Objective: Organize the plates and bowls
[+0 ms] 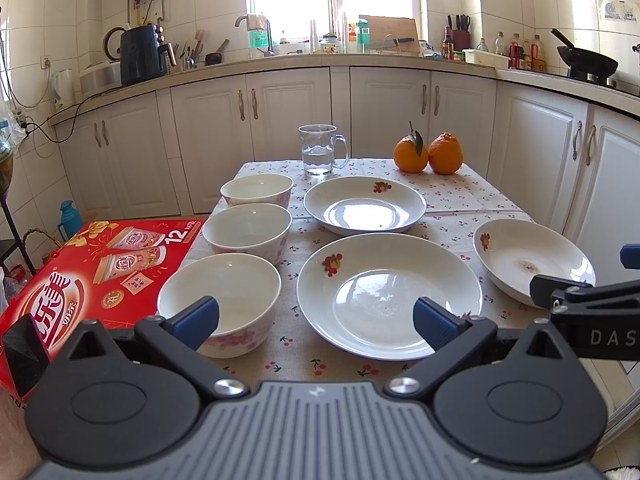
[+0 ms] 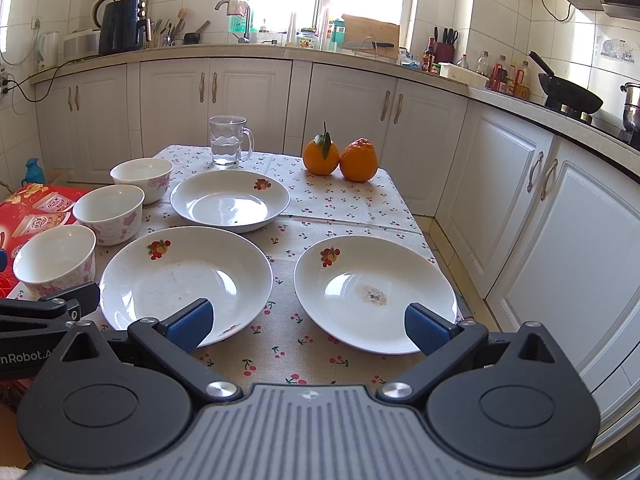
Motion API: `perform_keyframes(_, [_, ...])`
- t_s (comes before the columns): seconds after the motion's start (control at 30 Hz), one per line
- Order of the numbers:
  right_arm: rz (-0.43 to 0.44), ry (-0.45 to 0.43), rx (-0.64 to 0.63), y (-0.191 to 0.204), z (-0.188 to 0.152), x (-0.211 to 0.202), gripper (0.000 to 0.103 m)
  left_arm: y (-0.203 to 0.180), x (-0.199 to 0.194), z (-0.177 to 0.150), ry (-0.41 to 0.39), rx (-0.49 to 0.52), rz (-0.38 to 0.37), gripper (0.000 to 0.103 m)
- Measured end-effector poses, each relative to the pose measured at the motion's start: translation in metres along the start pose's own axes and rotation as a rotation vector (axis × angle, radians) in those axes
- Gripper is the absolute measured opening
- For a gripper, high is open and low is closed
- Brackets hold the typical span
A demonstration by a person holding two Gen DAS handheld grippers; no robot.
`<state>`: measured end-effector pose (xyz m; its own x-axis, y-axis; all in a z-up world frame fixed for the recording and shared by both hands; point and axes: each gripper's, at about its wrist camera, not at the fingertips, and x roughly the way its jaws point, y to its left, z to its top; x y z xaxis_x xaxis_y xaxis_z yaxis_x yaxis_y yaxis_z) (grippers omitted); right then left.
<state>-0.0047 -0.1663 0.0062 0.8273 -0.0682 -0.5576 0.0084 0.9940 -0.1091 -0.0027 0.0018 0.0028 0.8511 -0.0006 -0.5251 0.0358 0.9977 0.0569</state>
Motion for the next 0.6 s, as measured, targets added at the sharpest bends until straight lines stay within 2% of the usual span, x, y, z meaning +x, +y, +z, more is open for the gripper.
perform_keyframes(0.6, [-0.007, -0.004, -0.005, -0.0018, -0.0006, 0.0008, 0.103, -0.0001, 0.0001, 0.0004, -0.001, 0.001, 0.0, 0.102])
